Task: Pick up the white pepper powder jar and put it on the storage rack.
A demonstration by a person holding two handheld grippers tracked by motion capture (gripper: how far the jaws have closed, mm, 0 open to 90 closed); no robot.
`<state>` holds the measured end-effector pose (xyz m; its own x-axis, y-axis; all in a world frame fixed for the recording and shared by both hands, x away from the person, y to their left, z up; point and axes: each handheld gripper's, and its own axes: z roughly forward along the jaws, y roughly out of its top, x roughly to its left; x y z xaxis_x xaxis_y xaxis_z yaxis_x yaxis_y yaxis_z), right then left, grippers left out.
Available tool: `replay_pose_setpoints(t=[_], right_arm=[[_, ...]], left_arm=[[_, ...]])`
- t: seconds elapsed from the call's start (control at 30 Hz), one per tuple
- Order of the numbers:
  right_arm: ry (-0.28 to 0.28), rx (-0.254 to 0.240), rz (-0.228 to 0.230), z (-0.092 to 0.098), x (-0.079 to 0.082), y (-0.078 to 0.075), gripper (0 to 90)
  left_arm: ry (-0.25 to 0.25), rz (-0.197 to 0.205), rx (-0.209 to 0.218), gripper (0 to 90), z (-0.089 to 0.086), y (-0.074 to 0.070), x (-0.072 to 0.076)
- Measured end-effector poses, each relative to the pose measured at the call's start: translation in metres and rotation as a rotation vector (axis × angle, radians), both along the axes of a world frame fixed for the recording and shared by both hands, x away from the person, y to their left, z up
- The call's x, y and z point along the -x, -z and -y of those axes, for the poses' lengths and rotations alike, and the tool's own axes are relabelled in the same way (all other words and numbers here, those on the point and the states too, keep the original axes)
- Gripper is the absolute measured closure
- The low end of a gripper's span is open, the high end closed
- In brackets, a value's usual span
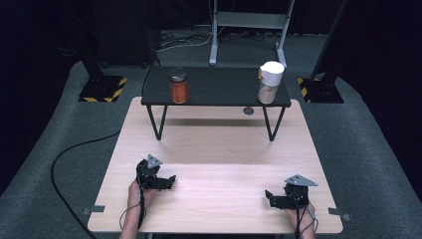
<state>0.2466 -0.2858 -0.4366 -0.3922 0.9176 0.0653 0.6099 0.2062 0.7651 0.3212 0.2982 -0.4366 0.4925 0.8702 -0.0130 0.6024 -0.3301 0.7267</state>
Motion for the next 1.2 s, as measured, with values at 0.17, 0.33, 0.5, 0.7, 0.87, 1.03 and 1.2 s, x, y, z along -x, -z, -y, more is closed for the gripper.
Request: replay_pose_setpoints(t=[0.17, 0.33, 0.5, 0.7, 0.87, 1.03, 1.2], right_arm=[[0.007, -0.004, 0.003, 0.0003, 0.0008, 0.0003, 0.0], [0.014, -0.009, 0.008, 0.0006, 0.0016, 0.0010, 0.0], [0.015, -0.012, 0.005, 0.0011, 0.0012, 0.0010, 0.0], [0.014, -0.007, 0.004, 0.0005, 0.0008, 0.0008, 0.0], [0.014, -0.008, 0.005, 0.0005, 0.0011, 0.0009, 0.0], [0.013, -0.008, 0.005, 0.0007, 0.0009, 0.0009, 0.0], [0.016, -0.007, 0.004, 0.0003, 0.0007, 0.0007, 0.0]], left_arm=[[0.000, 0.000, 0.000, 2.6, 0.0000, -0.0001, 0.0000], [0.000, 0.000, -0.001, 2.6, 0.0001, 0.0000, 0.0001], [0.001, 0.001, -0.001, 2.6, 0.0001, 0.0001, 0.0001], [0.003, 0.001, -0.002, 2.6, 0.0000, -0.0001, 0.0001], [0.003, 0.001, -0.002, 2.6, 0.0000, 0.0000, 0.0001], [0.003, 0.001, -0.002, 2.6, 0.0001, -0.0001, 0.0001], [0.003, 0.001, -0.002, 2.6, 0.0000, 0.0000, 0.0001]])
